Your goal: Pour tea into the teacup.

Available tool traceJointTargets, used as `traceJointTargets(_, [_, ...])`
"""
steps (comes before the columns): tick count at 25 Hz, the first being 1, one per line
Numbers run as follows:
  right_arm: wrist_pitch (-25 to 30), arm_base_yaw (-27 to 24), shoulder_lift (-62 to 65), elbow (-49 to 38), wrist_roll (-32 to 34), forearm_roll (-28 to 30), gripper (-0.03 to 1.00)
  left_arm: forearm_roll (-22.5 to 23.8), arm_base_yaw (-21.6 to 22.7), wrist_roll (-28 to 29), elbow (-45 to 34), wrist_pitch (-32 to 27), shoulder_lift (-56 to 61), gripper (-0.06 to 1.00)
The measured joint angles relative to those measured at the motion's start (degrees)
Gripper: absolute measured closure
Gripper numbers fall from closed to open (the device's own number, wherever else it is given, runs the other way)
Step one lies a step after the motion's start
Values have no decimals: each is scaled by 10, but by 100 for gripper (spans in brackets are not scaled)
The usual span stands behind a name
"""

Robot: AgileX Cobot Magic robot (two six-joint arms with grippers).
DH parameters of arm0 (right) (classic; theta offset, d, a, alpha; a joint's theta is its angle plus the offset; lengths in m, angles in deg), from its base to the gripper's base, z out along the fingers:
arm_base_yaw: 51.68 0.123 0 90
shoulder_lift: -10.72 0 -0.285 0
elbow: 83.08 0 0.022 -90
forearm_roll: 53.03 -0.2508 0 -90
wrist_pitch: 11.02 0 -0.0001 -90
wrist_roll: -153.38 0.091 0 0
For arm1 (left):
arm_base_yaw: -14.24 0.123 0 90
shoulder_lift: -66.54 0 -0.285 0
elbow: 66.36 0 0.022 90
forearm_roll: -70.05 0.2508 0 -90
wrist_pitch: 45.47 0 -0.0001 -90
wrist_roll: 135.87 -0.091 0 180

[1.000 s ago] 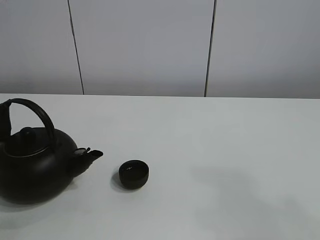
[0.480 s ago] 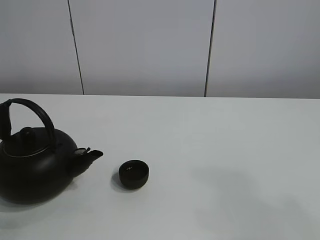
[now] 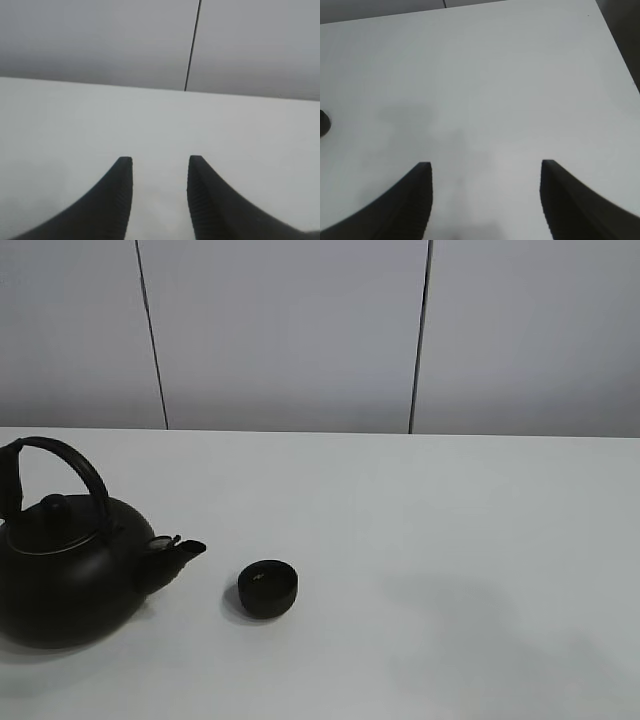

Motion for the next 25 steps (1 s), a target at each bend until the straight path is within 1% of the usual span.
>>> traceJointTargets(2, [0,0,0,0,0,0,53,-3,0,2,27,0,0,67])
traceJointTargets(4, [0,0,0,0,0,0,53,-14,0,3,53,-14,0,67])
traceJointTargets(9, [1,0,0,0,0,0,53,-20,0,3,126,-104,11,67])
traceJointTargets(11, [1,0,0,0,0,0,53,-20,0,3,154,-126,24,67])
traceJointTargets(13, [1,0,0,0,0,0,53,-20,0,11,183,-147,41,67])
traceJointTargets(15, [1,0,0,0,0,0,53,-20,0,30,208,-185,66,67])
traceJointTargets(19, [1,0,0,0,0,0,53,-20,0,87,232,-332,135,67])
traceJointTargets(21, [1,0,0,0,0,0,53,-20,4,100,234,-422,181,67])
traceJointTargets(23, [1,0,0,0,0,0,53,-20,23,104,235,-484,216,67])
traceJointTargets(25, [1,0,0,0,0,0,53,-20,56,107,235,-531,244,67])
